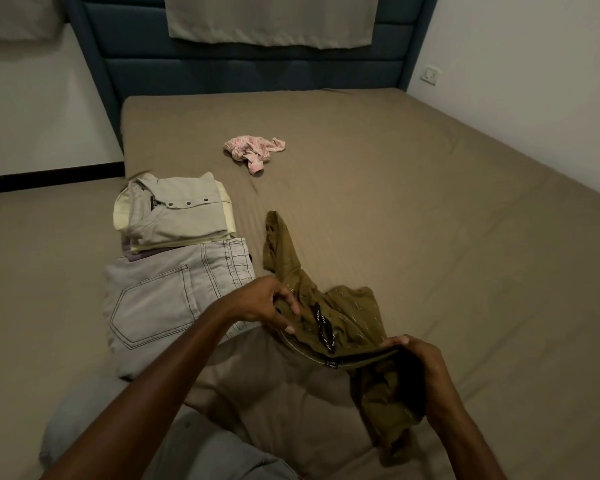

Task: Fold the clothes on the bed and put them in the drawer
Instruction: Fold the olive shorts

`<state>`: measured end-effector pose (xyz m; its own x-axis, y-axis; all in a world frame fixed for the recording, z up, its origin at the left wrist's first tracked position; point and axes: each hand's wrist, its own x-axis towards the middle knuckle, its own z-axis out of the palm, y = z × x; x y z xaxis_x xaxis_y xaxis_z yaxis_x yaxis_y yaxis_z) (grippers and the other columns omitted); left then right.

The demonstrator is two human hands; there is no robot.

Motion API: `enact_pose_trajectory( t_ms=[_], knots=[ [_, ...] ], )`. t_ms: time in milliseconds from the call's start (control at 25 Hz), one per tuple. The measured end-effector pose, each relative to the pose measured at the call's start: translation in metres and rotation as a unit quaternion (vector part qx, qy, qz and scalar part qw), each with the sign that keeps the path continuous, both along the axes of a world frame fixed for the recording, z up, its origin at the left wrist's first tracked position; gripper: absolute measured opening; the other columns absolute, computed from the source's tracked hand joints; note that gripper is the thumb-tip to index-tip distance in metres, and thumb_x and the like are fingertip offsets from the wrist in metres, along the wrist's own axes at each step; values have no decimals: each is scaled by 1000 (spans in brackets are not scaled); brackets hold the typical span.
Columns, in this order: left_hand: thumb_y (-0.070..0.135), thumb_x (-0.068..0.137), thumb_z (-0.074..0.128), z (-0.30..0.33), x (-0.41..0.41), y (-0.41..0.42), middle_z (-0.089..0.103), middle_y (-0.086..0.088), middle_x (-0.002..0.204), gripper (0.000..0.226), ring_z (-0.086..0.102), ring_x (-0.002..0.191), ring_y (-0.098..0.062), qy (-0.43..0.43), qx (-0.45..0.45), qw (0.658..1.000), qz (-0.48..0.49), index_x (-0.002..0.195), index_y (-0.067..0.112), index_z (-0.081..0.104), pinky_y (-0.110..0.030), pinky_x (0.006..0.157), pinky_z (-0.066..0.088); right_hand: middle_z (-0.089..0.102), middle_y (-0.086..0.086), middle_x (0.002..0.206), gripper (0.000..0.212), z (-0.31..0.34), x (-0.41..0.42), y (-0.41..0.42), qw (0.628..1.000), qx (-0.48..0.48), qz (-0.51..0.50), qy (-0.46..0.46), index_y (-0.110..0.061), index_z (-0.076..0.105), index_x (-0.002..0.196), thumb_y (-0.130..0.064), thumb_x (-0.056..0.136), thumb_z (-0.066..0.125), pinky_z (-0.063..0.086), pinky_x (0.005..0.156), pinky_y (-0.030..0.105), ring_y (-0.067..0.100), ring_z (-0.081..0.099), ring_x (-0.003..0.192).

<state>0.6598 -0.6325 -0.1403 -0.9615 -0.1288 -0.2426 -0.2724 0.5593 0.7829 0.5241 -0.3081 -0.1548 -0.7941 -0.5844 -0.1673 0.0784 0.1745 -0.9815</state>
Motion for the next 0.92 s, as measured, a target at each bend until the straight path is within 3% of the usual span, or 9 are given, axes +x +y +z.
enact_pose_trajectory(
  t_ms=[120,200,400,520,600,680,800,840,920],
  knots=[
    [15,69,94,17,12,-16,78,-2,106,41,74,99,-22,-10,68,998,3,107,12,78,-42,90,61,76,15,92,30,14,-2,6,998,48,32,32,-6,80,86,8,93,54,58,80,38,35,71,93],
    [0,78,84,24,15,-24,78,-13,101,30,75,94,-34,14,125,990,71,107,4,77,-40,82,64,78,8,93,39,25,-7,8,995,81,52,33,-9,81,89,16,86,51,59,75,33,26,73,91],
    [-8,93,60,33,2,-11,76,-20,80,23,75,68,-36,12,75,972,221,100,6,76,-55,71,63,78,7,78,47,35,-15,-5,988,122,-78,63,-16,83,83,12,81,45,63,74,43,27,74,81],
    [-6,98,39,46,-20,-7,73,-23,72,32,72,55,-34,-44,40,959,276,109,1,69,-43,52,62,77,9,77,38,39,-40,-17,980,140,-131,49,-18,81,83,1,88,49,61,72,40,29,73,77],
    [-1,103,32,62,-37,-11,71,-26,70,33,70,50,-32,-65,66,947,307,113,-7,63,-35,45,58,75,0,81,29,41,-71,-24,934,293,-80,188,-27,77,92,-14,90,51,58,71,36,24,71,78],
    [4,106,34,81,-66,-21,71,-27,73,32,72,56,-34,-30,143,932,332,112,-12,60,-37,50,60,71,-2,78,15,60,-111,-41,850,443,-45,281,-27,69,89,-24,86,55,54,66,29,21,68,72],
    [4,105,30,115,-132,-49,72,-33,81,34,75,71,-42,32,228,897,377,111,-16,56,-42,60,65,70,5,66,15,119,-181,-83,810,491,-59,316,-13,69,81,-23,81,58,52,61,28,23,68,63],
    [3,103,29,132,-158,-59,71,-35,84,34,75,71,-44,57,234,891,384,113,-17,55,-44,59,64,71,9,68,13,146,-208,-98,824,464,-77,316,-9,68,80,-19,82,60,54,60,30,25,68,62],
    [2,102,33,172,-198,-73,72,-32,93,31,75,70,-42,130,232,883,388,116,-14,56,-46,63,64,74,18,80,12,197,-250,-120,910,327,-116,229,-4,65,83,-11,90,57,61,59,38,30,72,66]
  ],
)
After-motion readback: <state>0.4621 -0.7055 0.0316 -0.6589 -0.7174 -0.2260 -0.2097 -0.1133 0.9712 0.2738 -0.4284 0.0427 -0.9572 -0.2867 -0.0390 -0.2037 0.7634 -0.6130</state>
